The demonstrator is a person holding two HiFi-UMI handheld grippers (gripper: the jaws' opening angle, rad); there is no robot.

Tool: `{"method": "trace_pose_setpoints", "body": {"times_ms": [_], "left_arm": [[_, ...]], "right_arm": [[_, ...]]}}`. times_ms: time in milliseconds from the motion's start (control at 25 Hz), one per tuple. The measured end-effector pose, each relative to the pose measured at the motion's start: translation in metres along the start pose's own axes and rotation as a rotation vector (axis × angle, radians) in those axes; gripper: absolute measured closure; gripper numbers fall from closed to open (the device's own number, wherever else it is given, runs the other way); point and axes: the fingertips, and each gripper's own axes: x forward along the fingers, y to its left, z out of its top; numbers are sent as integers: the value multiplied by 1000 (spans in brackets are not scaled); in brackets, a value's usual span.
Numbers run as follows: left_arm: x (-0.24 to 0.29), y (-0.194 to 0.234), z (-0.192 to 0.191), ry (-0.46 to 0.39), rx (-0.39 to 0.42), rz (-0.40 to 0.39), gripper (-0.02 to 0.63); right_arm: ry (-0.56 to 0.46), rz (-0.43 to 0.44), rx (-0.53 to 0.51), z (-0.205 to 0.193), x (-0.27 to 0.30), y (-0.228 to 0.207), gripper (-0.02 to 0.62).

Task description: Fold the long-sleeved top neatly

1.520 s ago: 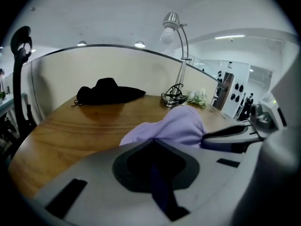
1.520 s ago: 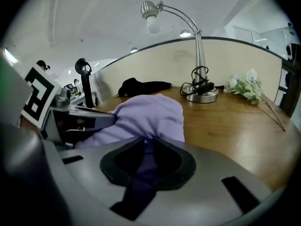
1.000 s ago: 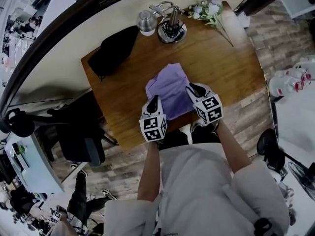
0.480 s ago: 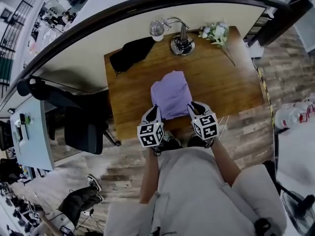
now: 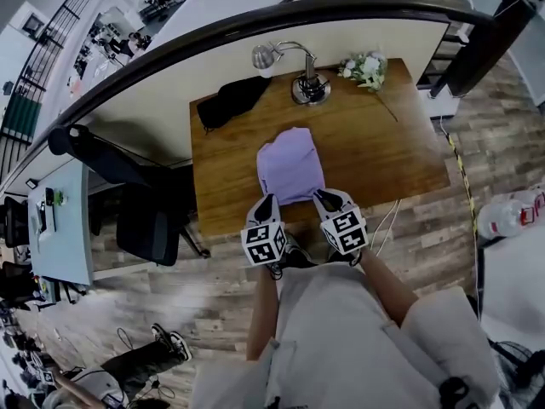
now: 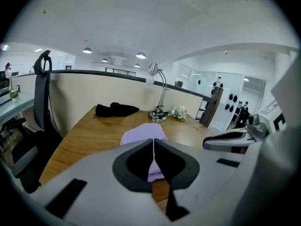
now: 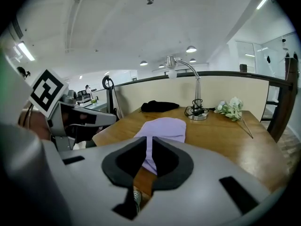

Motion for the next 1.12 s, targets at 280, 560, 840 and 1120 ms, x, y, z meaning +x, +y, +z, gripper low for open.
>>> {"method": "trace_pose_setpoints", "body": {"times_ms": [280, 560, 840, 1120], "left_arm": [[-28, -17, -11, -13, 7, 34, 581], [-44, -28, -31, -19, 1, 40, 581], [-51, -46, -35, -36, 21, 38, 581], [-58, -53, -39, -34, 36, 45, 581]], "right_arm": [[-23, 19, 32, -16, -31, -8, 588], [-36, 40, 5, -28, -47, -5, 588], [-60, 47, -44, -27, -64, -8, 588], [-63, 64, -35, -29, -68, -7, 588]]}}
